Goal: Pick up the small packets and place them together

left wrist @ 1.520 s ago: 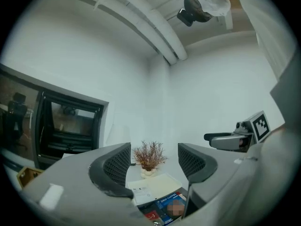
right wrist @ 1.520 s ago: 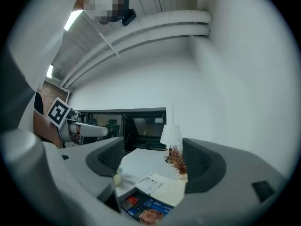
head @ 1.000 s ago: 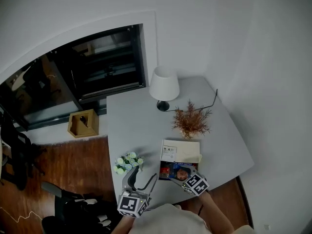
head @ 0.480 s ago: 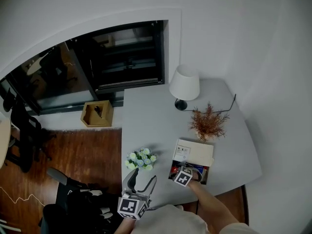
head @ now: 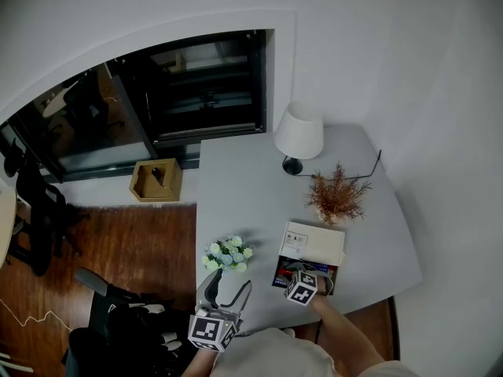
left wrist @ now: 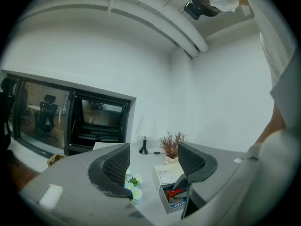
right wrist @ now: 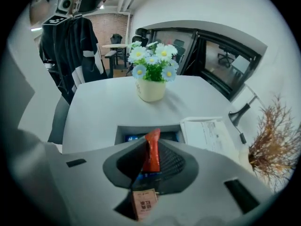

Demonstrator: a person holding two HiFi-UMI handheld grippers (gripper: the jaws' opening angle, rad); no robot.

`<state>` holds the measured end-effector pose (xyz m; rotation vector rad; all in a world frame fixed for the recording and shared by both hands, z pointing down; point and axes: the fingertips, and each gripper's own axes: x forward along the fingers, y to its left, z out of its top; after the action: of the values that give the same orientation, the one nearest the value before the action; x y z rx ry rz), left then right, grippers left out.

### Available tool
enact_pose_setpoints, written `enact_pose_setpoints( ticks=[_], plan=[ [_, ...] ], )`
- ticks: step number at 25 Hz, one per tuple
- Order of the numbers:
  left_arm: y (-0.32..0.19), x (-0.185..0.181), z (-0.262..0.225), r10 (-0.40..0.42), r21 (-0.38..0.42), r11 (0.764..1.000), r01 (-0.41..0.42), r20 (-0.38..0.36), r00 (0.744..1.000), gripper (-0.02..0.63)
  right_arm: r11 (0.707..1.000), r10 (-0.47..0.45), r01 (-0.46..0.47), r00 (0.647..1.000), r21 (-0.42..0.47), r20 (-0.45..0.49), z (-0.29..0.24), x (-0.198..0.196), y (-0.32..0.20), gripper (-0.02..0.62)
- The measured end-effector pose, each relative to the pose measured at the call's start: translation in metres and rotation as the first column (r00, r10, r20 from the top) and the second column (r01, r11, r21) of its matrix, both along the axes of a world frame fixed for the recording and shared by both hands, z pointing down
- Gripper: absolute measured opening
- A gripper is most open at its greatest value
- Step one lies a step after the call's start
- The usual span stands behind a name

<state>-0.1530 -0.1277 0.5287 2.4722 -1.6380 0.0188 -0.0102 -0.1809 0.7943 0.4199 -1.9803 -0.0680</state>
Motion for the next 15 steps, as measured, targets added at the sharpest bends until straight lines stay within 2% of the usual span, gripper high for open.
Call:
enact_pose_setpoints(
  ticks=[3, 5, 8, 10, 12, 14, 15],
  plan=[
    [-0.001, 0.005, 0.002, 0.018, -0.001, 1.000, -0.018, -0.002, 1.000, 0.316, 1.000, 0.017, -0.017, 0.997, 0.001, 0.078, -0.024, 0.010, 0.008, 0.042],
    [-0.002, 0.007, 0.001, 0.026, 0.000, 1.000, -0.026, 0.000, 1.000, 0.316, 0.998, 0.058, -0.056, 0.985, -0.015, 0.165, -0.045, 0.021, 0.012, 0.020],
    [-0.004, 0.009, 0.002, 0.030, -0.002, 1.000, -0.030, -0.003, 1.000, 0.316, 0.988, 0.141, -0.115, 0.940, -0.103, 0.311, -0.076, 0.044, 0.014, 0.018],
    [-0.005, 0.012, 0.002, 0.037, -0.005, 0.999, -0.037, -0.004, 0.999, 0.316, 0.976, 0.186, -0.130, 0.915, -0.175, 0.358, -0.094, 0.068, 0.012, 0.018],
    [-0.006, 0.015, 0.004, 0.038, -0.010, 0.999, -0.038, -0.004, 0.999, 0.316, 0.974, 0.165, -0.104, 0.935, -0.202, 0.314, -0.099, 0.092, 0.004, 0.018],
    [-0.008, 0.016, 0.006, 0.032, -0.017, 0.999, -0.032, -0.003, 0.999, 0.316, 0.981, 0.115, -0.077, 0.970, -0.176, 0.216, -0.091, 0.117, -0.013, 0.018],
    [-0.009, 0.017, 0.007, 0.031, -0.022, 0.999, -0.031, -0.003, 1.000, 0.316, 0.982, 0.111, -0.077, 0.975, -0.170, 0.195, -0.086, 0.126, -0.023, 0.018]
  ],
)
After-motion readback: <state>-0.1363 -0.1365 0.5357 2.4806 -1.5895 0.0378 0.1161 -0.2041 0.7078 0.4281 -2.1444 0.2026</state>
